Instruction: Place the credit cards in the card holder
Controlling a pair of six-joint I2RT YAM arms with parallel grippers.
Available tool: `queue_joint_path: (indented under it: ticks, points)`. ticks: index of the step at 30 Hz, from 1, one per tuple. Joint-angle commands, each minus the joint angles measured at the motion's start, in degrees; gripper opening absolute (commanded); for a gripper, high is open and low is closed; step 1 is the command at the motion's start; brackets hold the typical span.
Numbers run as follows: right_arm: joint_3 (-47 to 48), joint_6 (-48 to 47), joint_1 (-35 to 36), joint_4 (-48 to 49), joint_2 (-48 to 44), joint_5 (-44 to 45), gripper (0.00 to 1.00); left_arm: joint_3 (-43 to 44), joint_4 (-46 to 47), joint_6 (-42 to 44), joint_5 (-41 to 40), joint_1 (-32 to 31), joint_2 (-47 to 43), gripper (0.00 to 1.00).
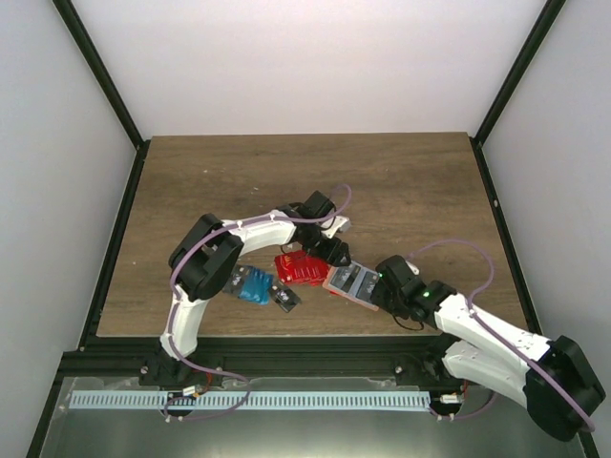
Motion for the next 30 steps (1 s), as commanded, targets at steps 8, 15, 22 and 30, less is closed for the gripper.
queue_joint_path:
  ticks: [8,15,22,30]
  points:
    - [-1.97,-0.05,-0.36,4.4,2.79,-0.2,0.24,-1.3,-2.42,0.11,3.08,-0.33,0.3,0.7]
    - [-2.51,-0.53,-0.46,6.29,4.95,-0.21,0.22,-3.39,0.15,-0.93,8.82,-0.3,-1.35,0.68]
    - [-2.86,-0.73,-0.45,6.53,5.33,0.08,0.2,-5.18,3.35,-3.22,11.62,-0.33,-3.97,0.66]
    - [-3.23,-0.83,-0.54,6.78,5.06,-0.06,0.19,-7.19,6.56,-5.83,13.71,-0.36,-7.23,0.65]
